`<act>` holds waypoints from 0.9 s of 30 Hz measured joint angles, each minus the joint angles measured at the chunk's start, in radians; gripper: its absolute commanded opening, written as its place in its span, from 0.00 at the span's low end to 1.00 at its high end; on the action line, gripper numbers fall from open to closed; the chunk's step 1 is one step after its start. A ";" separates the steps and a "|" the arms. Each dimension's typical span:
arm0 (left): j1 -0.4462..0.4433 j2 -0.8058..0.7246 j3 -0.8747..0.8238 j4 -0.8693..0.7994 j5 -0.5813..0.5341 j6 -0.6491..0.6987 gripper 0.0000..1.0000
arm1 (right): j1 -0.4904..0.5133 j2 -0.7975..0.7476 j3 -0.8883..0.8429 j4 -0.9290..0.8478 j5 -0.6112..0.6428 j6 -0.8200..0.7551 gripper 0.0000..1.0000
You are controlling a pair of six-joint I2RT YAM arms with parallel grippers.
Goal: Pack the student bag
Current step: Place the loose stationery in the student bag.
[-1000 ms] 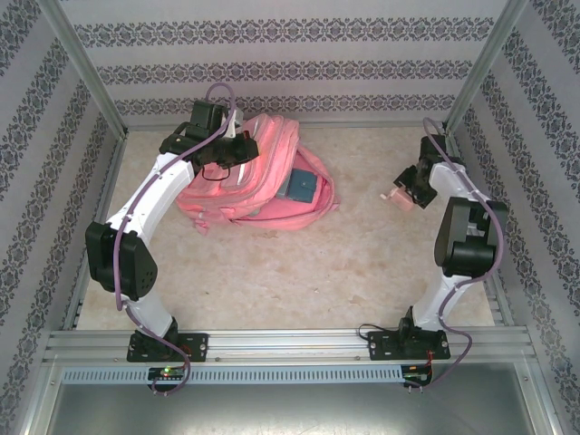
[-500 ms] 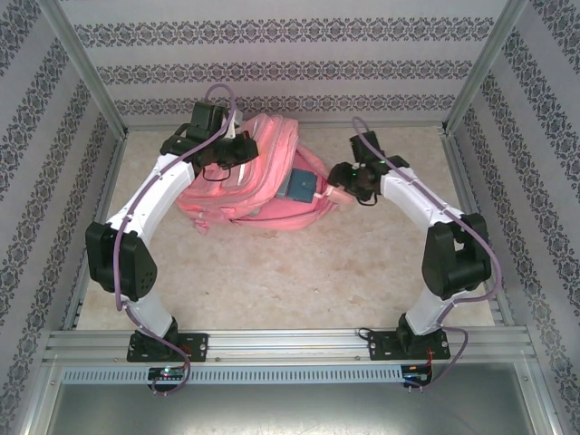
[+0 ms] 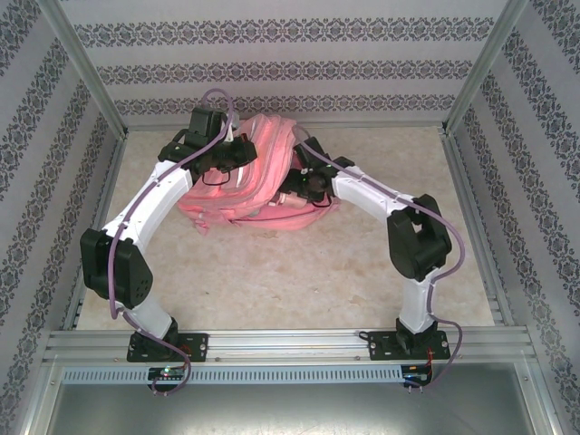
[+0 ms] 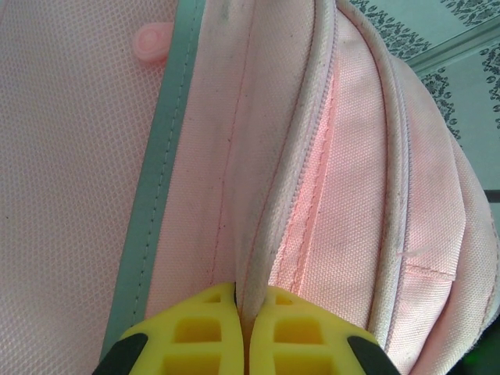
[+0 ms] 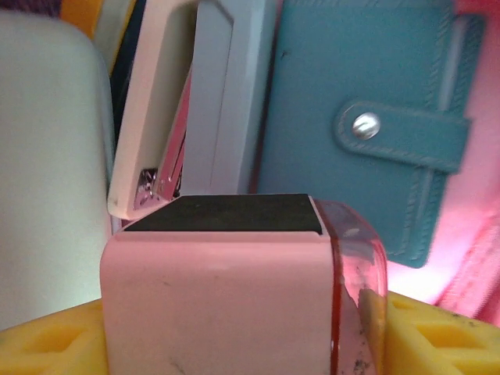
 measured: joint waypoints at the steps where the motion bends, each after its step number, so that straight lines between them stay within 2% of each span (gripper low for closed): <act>1: 0.000 0.000 0.000 0.000 0.000 0.000 0.06 | 0.010 0.011 0.002 0.000 0.001 0.000 0.69; 5: 0.000 0.000 0.000 0.000 0.000 0.000 0.06 | 0.048 0.038 0.002 -0.001 0.007 -0.003 0.70; 7: 0.000 0.000 0.000 -0.001 0.000 0.000 0.06 | 0.057 0.046 0.003 0.000 0.008 -0.003 0.74; 10: 0.000 0.000 0.000 -0.001 0.000 0.000 0.06 | 0.066 0.061 0.005 -0.001 0.013 -0.005 0.86; 11: 0.000 0.000 0.000 -0.001 0.000 0.000 0.06 | 0.067 0.065 0.006 0.000 0.013 -0.008 0.96; 12: 0.000 0.000 0.000 -0.001 0.000 0.000 0.06 | 0.068 0.068 0.009 -0.003 0.016 -0.011 0.98; 19: 0.000 0.000 0.000 -0.001 -0.004 0.000 0.06 | 0.065 0.060 0.020 -0.019 0.036 -0.033 0.98; 23: 0.000 0.000 0.000 -0.001 -0.004 0.000 0.06 | 0.046 0.005 0.012 -0.032 0.053 -0.054 0.98; 25: 0.000 0.000 0.000 -0.001 -0.003 0.000 0.06 | 0.031 -0.052 -0.012 -0.029 0.055 -0.064 0.95; 27: 0.000 0.000 0.000 -0.001 -0.003 0.000 0.06 | 0.016 -0.100 -0.034 -0.023 0.052 -0.077 0.86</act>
